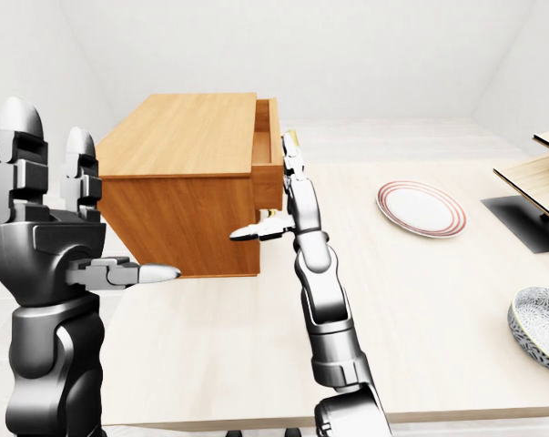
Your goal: Close the top drawer of the cabinet.
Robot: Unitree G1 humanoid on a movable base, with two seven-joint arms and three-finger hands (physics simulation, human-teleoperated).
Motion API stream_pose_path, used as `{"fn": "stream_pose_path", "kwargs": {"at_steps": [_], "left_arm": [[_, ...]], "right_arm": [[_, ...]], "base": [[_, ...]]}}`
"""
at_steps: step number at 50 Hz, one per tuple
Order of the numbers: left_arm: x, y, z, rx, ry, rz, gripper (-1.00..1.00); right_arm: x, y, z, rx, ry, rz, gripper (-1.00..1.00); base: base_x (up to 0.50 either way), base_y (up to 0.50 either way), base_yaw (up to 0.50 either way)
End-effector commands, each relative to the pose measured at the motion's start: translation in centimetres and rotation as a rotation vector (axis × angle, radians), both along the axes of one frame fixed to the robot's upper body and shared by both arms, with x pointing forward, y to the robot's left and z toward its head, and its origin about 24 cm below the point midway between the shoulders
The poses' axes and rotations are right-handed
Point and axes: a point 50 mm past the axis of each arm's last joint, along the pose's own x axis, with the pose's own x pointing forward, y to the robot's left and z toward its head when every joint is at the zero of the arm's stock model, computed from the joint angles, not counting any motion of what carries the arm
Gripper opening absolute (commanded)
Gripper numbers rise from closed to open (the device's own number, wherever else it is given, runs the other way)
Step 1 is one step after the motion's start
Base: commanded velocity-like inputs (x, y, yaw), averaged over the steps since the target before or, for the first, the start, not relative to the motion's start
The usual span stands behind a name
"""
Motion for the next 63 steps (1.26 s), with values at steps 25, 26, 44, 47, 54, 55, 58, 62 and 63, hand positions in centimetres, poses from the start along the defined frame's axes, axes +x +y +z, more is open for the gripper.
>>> {"fn": "stream_pose_path", "kwargs": {"at_steps": [25,26,44,47,54,55,58,62,63], "left_arm": [[0.2,0.0,-0.2,-0.008,0.012,-0.022,1.0],[0.2,0.0,-0.2,-0.008,0.011,-0.022,1.0],[0.3,0.0,-0.2,-0.008,0.014,-0.033,1.0],[0.3,0.0,-0.2,-0.008,0.01,-0.032,1.0],[0.3,0.0,-0.2,-0.009,0.013,-0.032,1.0],[0.3,0.0,-0.2,-0.009,0.011,-0.032,1.0],[0.3,0.0,-0.2,-0.009,0.011,-0.031,1.0],[0.3,0.0,-0.2,-0.009,0.01,-0.032,1.0],[0.3,0.0,-0.1,-0.01,0.01,-0.031,1.0]], "right_arm": [[-0.1,5.9,0.1,0.033,0.034,0.242,1.0],[-0.2,6.1,0.1,0.042,0.034,0.255,1.0],[-0.2,9.5,-0.2,0.058,0.084,0.342,1.0],[-0.1,9.7,-0.2,0.075,0.097,0.343,1.0],[-0.3,10.4,-0.4,0.071,0.106,0.364,1.0],[-0.3,10.3,-0.4,0.072,0.106,0.364,1.0],[-0.4,10.3,-0.4,0.069,0.104,0.366,1.0],[-0.3,10.4,-0.5,0.07,0.107,0.366,1.0],[-0.3,10.4,-0.5,0.072,0.106,0.365,1.0]], "base": [[0.0,0.0,0.0],[0.0,0.0,0.01],[0.0,0.0,0.0],[0.0,0.0,0.0],[0.0,0.0,0.0],[0.0,0.0,0.0],[0.0,0.0,0.0],[0.0,0.0,0.0],[0.0,0.0,0.01]]}}
